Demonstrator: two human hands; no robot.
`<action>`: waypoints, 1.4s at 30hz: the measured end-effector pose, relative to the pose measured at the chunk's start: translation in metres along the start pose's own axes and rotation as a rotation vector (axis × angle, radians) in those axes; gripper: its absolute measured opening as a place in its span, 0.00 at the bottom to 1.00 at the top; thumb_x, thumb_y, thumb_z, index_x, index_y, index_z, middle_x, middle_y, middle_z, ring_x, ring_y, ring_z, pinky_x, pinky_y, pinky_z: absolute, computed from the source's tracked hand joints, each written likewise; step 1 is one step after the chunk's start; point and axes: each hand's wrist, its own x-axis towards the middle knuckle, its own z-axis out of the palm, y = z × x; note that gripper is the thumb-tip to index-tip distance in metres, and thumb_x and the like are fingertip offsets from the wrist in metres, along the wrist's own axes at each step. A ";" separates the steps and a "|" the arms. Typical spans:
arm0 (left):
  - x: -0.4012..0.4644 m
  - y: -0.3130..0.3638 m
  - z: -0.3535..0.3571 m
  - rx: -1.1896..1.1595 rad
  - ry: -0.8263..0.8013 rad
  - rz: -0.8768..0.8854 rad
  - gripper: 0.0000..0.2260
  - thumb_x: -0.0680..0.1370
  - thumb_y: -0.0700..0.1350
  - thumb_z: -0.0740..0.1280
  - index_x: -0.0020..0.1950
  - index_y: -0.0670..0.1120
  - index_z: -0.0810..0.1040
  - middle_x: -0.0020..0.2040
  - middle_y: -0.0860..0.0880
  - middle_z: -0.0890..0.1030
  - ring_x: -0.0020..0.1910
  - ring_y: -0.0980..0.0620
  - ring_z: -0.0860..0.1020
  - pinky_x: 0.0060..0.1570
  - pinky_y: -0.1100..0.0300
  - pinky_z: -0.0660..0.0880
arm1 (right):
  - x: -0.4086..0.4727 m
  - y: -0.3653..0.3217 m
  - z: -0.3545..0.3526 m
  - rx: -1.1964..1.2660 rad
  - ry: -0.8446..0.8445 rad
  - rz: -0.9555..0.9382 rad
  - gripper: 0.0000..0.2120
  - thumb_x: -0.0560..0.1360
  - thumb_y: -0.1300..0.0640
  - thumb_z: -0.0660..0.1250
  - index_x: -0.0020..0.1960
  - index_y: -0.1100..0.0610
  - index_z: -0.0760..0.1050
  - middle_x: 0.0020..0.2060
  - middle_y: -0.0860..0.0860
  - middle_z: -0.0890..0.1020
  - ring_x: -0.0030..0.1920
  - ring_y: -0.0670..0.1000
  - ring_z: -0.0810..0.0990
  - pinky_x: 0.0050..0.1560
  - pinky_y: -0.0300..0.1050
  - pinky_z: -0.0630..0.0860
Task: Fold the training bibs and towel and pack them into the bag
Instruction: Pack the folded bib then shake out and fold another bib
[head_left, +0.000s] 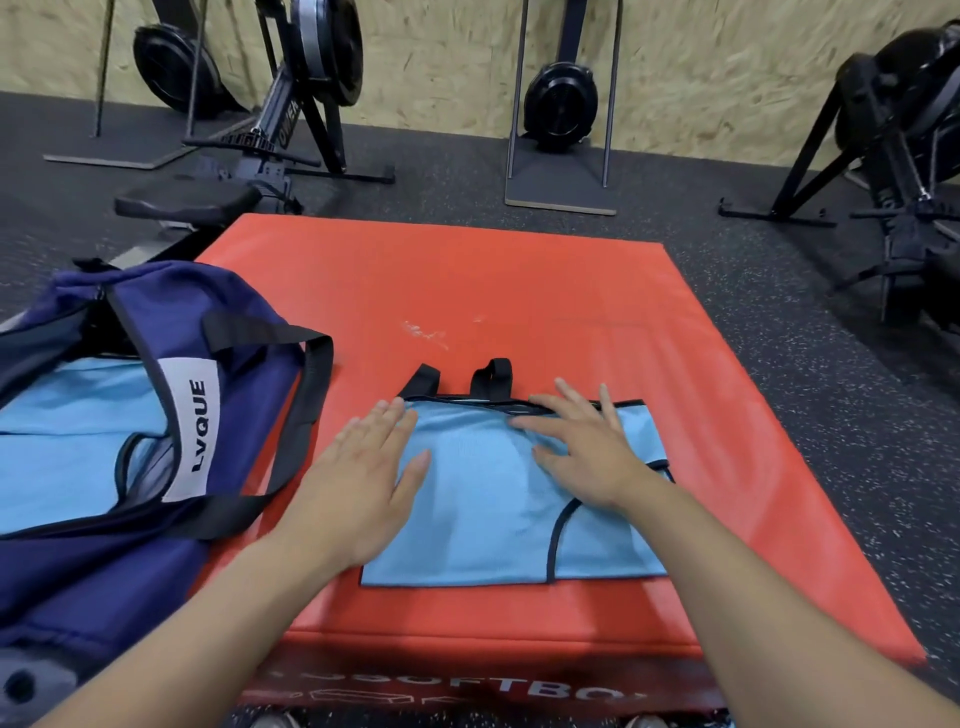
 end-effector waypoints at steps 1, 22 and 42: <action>0.000 -0.001 0.000 0.004 -0.002 -0.002 0.40 0.74 0.66 0.34 0.82 0.48 0.53 0.82 0.51 0.50 0.81 0.55 0.47 0.77 0.60 0.40 | 0.004 -0.001 0.000 -0.021 0.011 0.014 0.22 0.82 0.52 0.59 0.73 0.36 0.67 0.78 0.41 0.60 0.80 0.44 0.42 0.74 0.53 0.24; -0.057 0.014 0.018 0.131 -0.065 0.150 0.40 0.79 0.67 0.35 0.78 0.46 0.67 0.78 0.48 0.65 0.78 0.51 0.62 0.75 0.59 0.48 | -0.104 0.018 -0.015 -0.247 -0.058 0.309 0.26 0.83 0.40 0.48 0.78 0.45 0.60 0.72 0.49 0.68 0.71 0.54 0.66 0.70 0.52 0.65; -0.124 0.011 0.007 0.205 -0.047 0.513 0.22 0.84 0.60 0.51 0.73 0.55 0.72 0.82 0.53 0.53 0.81 0.53 0.53 0.74 0.54 0.54 | -0.231 0.053 -0.015 -0.233 -0.018 -0.247 0.20 0.84 0.41 0.52 0.74 0.38 0.67 0.81 0.39 0.44 0.80 0.45 0.40 0.79 0.53 0.53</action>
